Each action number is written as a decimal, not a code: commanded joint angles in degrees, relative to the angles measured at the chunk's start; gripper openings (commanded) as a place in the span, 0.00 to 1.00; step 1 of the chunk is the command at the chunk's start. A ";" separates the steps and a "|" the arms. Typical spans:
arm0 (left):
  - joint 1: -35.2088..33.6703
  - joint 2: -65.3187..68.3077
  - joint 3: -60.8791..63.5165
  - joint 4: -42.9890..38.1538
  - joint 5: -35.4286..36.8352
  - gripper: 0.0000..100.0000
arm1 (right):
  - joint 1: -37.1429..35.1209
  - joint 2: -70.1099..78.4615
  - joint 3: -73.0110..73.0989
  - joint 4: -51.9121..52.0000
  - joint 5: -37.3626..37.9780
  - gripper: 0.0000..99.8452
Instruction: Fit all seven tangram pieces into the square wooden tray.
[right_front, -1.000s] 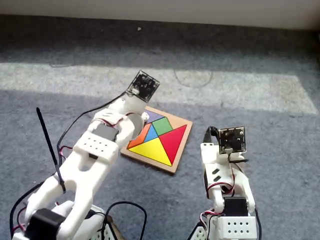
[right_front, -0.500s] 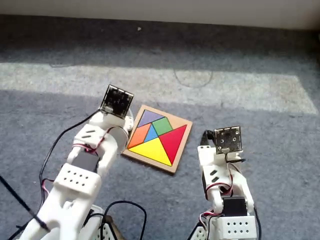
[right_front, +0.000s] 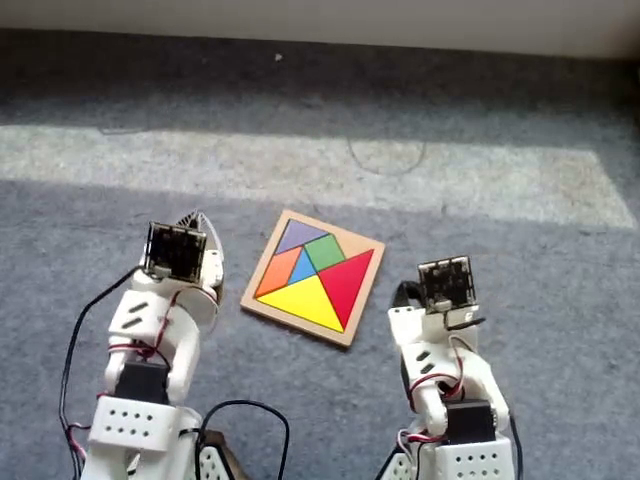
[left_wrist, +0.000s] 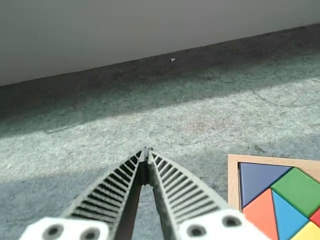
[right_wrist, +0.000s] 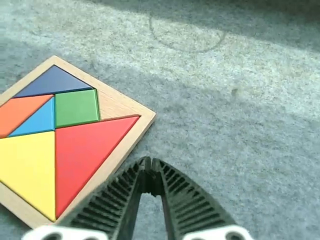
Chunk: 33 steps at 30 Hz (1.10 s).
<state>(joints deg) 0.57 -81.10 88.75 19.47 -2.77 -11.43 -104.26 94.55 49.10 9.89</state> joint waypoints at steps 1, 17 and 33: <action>-2.68 -9.63 5.76 -0.88 0.44 0.01 | -3.82 -1.01 -2.77 0.31 0.62 0.02; -6.55 -23.16 8.40 26.11 0.44 0.01 | -6.29 -0.92 9.89 6.20 0.53 0.02; -6.55 -23.08 8.40 53.27 0.53 0.01 | -5.49 -0.92 9.89 22.81 0.62 0.02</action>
<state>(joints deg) -5.23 -101.76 96.04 68.97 -2.68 -17.76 -104.26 95.87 71.52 9.89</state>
